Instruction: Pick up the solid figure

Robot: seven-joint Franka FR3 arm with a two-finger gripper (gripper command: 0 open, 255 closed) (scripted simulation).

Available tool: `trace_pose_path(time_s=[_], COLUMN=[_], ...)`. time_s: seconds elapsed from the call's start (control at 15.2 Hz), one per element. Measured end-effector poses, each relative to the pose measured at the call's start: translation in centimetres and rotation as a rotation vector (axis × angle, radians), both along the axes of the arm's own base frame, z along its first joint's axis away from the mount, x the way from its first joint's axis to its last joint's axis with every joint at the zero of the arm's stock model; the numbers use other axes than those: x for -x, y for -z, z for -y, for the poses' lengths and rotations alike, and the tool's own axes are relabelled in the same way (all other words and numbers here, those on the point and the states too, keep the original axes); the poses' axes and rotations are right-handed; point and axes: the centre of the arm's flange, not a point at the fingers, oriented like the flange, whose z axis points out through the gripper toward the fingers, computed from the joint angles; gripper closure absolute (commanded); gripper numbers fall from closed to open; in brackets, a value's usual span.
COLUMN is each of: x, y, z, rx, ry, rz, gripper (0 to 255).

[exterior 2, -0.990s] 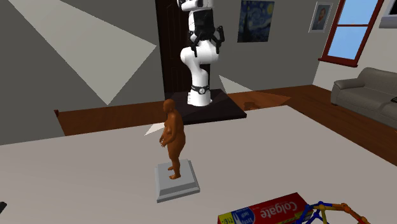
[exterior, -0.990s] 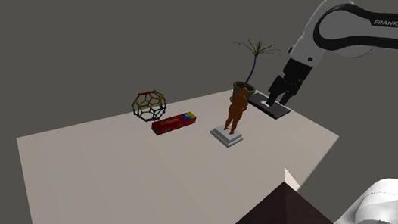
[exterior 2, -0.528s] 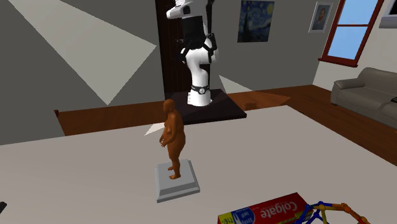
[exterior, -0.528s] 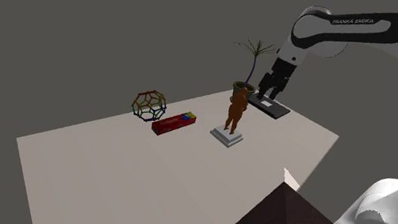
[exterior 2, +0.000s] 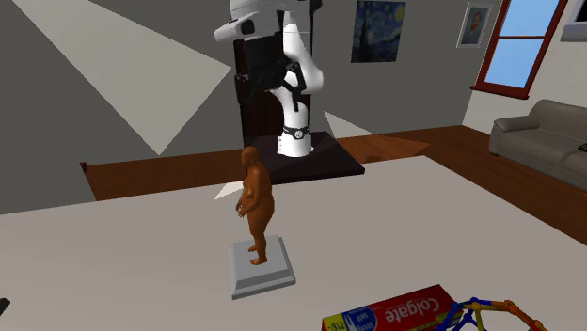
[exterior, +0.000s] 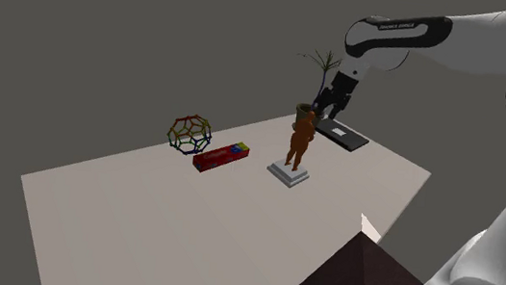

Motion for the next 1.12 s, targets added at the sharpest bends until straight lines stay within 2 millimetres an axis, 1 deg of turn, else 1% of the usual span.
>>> trace_pose_path(time_s=[0.13, 0.26, 0.46, 0.53, 0.59, 0.73, 0.92, 1.06, 1.12], x=[-1.8, -4.2, -6.9, -8.1, -9.0, -9.5, -9.8, -9.7, -9.7], y=[0.5, 1.2, 2.4, 2.7, 2.9, 3.6, 5.3, 6.5, 6.8], z=[1.5, 3.5, 5.6, 6.6, 7.0, 7.5, 7.6, 7.8, 7.8], rx=[-0.009, -0.017, -0.03, -0.034, -0.038, -0.041, -0.042, -0.042, -0.042], ry=[0.0, 0.0, -0.001, -0.001, -0.001, -0.003, -0.003, -0.004, -0.003], rz=[0.004, 0.007, 0.012, 0.014, 0.015, 0.016, 0.016, 0.016, 0.016], gripper=[0, 0, 0, 0, 0, 0, 0, 0, 0])
